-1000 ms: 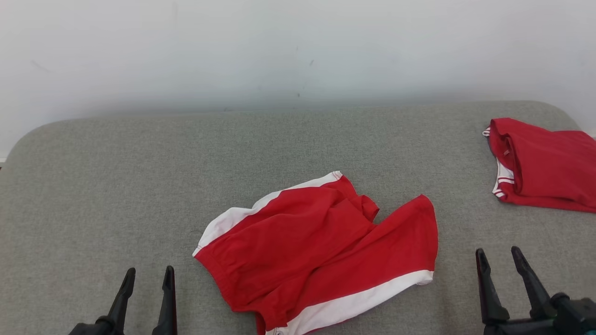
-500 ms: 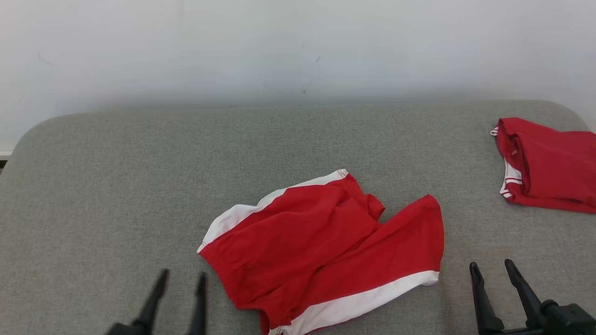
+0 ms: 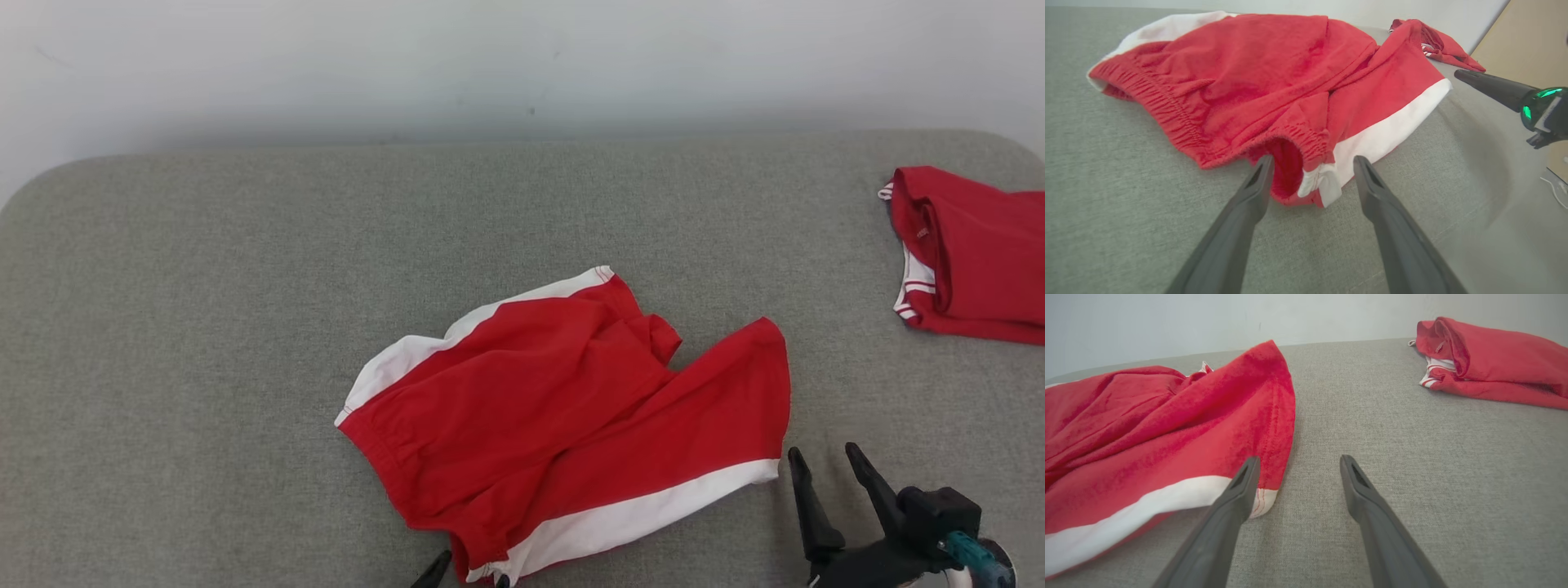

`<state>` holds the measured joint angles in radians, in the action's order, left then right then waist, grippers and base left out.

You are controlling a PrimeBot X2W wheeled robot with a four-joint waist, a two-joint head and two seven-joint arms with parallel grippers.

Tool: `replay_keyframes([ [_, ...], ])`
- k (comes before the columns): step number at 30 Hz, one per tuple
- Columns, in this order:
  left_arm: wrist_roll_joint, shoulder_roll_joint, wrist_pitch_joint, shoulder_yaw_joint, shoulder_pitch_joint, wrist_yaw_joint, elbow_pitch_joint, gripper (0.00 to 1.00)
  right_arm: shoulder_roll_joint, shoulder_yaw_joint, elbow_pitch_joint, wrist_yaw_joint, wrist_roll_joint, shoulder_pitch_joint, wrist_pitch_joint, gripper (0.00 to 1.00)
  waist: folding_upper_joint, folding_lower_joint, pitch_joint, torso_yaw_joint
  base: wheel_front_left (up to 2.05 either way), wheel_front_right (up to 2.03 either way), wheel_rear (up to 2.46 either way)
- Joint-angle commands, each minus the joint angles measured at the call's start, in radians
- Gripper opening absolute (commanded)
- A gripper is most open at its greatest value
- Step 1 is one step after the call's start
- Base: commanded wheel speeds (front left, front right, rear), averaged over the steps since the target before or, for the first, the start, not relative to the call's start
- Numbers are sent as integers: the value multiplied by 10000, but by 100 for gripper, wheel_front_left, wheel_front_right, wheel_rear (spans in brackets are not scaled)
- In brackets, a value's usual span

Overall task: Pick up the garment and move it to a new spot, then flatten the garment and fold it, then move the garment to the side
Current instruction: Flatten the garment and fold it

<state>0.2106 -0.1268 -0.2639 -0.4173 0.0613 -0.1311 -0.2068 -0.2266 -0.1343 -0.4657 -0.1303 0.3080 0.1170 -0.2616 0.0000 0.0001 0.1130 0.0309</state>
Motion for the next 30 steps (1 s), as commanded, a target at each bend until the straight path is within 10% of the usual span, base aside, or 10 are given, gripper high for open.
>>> replay_keyframes([
  [1, 29, -54, 3, -103, -225, 16, -180, 100, 69, -56, -161, -2, 88, 168, -39, 100, 0, -1, 263, -36, 0, 0, 0],
  [13, 608, 108, 3, -782, -1402, 16, -1606, 100, 683, -612, -1721, -2, 354, 828, -8, 100, 0, -1, 668, 35, 0, 0, 0],
  [14, 653, 125, 3, -820, -1437, 15, -1665, 98, 748, -648, -1853, -2, 364, 827, -4, 100, 0, -1, 669, 42, 0, 0, 0],
  [15, 668, 145, 3, -863, -1473, 15, -1718, 75, 823, -687, -1985, -3, 413, 847, 12, 100, 0, -1, 670, 51, 0, 0, 0],
  [16, 675, 156, 3, -888, -1516, 15, -1772, 47, 901, -711, -2072, -3, 475, 893, 21, 81, 0, -1, 669, 52, 0, 0, 0],
  [18, 779, 188, 3, -917, -1568, 15, -1853, 11, 1052, -940, -2309, -15, 647, 935, 29, 0, 0, -1, 651, 42, 0, 0, 0],
  [19, 851, 225, 3, -900, -1593, 15, -1830, 0, 1092, -1053, -2349, -15, 701, 984, 30, 0, 0, -1, 628, 39, 0, 0, 0],
  [30, 1075, 266, 3, 336, -1385, 15, -591, 0, 418, -665, -469, -12, 1004, 520, -19, 0, 0, -1, 299, -308, 0, 0, 0],
])
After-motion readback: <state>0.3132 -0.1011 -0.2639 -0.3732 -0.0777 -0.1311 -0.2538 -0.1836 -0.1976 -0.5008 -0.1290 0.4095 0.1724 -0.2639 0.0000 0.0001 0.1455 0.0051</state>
